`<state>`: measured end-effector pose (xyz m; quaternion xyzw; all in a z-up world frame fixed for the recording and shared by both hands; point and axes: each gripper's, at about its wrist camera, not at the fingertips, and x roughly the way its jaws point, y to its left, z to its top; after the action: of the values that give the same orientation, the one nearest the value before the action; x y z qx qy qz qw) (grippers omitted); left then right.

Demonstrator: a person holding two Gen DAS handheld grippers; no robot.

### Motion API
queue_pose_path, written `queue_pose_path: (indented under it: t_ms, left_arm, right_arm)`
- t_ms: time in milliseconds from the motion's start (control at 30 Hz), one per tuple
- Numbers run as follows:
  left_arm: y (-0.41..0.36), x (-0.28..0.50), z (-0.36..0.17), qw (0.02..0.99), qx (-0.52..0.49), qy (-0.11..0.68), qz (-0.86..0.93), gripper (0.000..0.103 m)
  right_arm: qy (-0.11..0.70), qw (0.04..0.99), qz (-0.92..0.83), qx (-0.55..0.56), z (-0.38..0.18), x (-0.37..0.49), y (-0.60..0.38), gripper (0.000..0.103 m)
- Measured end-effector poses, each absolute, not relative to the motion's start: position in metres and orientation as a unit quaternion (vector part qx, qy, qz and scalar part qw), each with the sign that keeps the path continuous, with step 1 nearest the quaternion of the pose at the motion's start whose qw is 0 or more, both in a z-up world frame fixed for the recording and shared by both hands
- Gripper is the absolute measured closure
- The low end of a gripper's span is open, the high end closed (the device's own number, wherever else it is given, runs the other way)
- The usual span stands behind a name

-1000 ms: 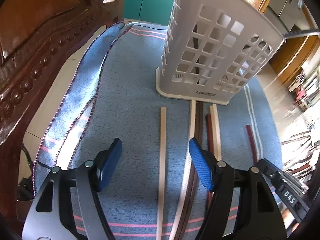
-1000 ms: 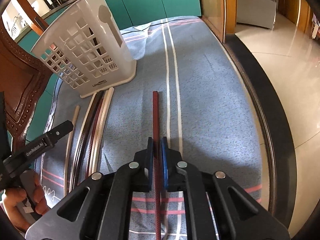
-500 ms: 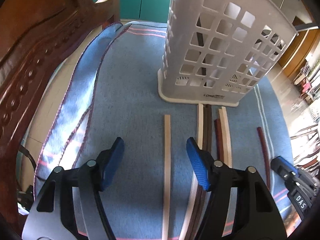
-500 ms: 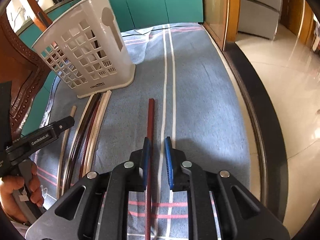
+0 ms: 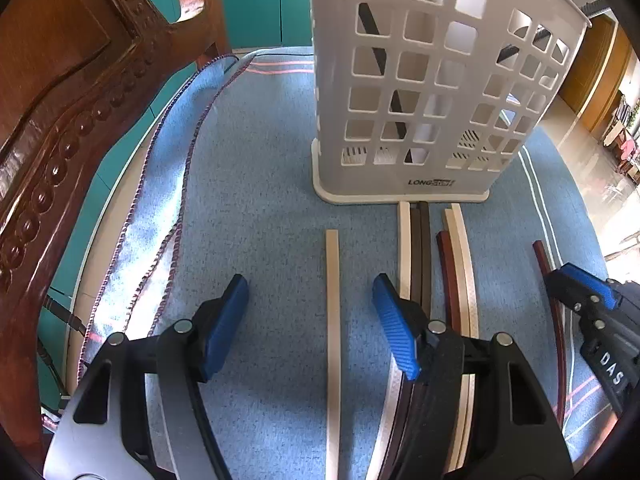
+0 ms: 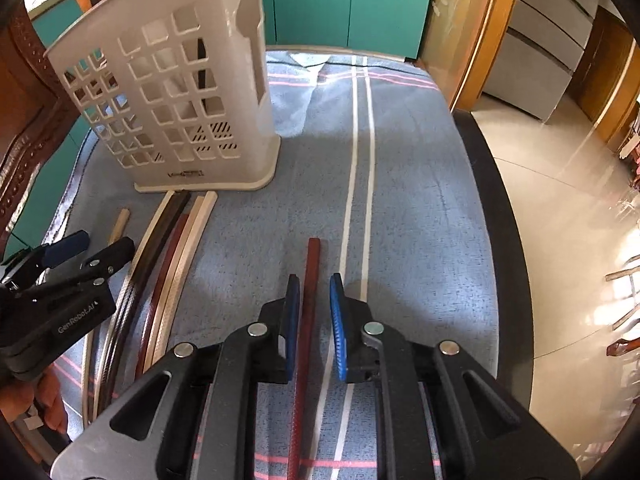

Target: Organize utensils

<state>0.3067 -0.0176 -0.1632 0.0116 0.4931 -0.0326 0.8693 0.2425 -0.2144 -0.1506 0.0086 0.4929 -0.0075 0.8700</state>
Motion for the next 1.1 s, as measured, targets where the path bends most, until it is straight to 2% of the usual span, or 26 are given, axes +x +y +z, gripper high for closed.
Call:
queue_pose_path:
  t_ms: [100, 433, 633, 700, 767, 800, 833, 933, 1100]
  left_arm:
    - [-0.020, 0.303, -0.161, 0.868, 0.013, 0.495, -0.032, 0.038]
    - [-0.021, 0.294, -0.160, 0.868, 0.015, 0.494, -0.033, 0.039]
    - [-0.030, 0.284, -0.156, 0.871, 0.017, 0.489, -0.052, 0.060]
    - [-0.030, 0.282, -0.154, 0.872, 0.012, 0.487, -0.052, 0.082]
    - [-0.027, 0.281, -0.153, 0.871, 0.002, 0.488, -0.053, 0.093]
    - [-0.025, 0.280, -0.153, 0.871, -0.001, 0.489, -0.054, 0.096]
    - [-0.024, 0.280, -0.151, 0.871, -0.002, 0.489, -0.055, 0.096]
    - [-0.022, 0.277, -0.149, 0.872, -0.010, 0.486, -0.059, 0.096]
    - [-0.011, 0.268, -0.124, 0.899, -0.036, 0.431, -0.059, 0.096]
  right_arm:
    - [0.500, 0.866, -0.005, 0.005, -0.156, 0.245, -0.210, 0.078]
    - [0.497, 0.868, -0.014, 0.001, -0.162, 0.249, -0.208, 0.074]
    - [0.492, 0.870, -0.013, 0.008, -0.162, 0.244, -0.207, 0.074]
    - [0.489, 0.872, -0.012, 0.014, -0.162, 0.243, -0.210, 0.075]
    - [0.485, 0.874, -0.010, 0.016, -0.161, 0.242, -0.211, 0.084]
    - [0.485, 0.874, -0.009, 0.018, -0.161, 0.242, -0.211, 0.092]
    - [0.484, 0.875, -0.009, 0.019, -0.161, 0.243, -0.212, 0.095]
    - [0.482, 0.876, -0.005, 0.025, -0.160, 0.245, -0.213, 0.096]
    - [0.447, 0.892, -0.004, 0.064, -0.137, 0.237, -0.229, 0.096]
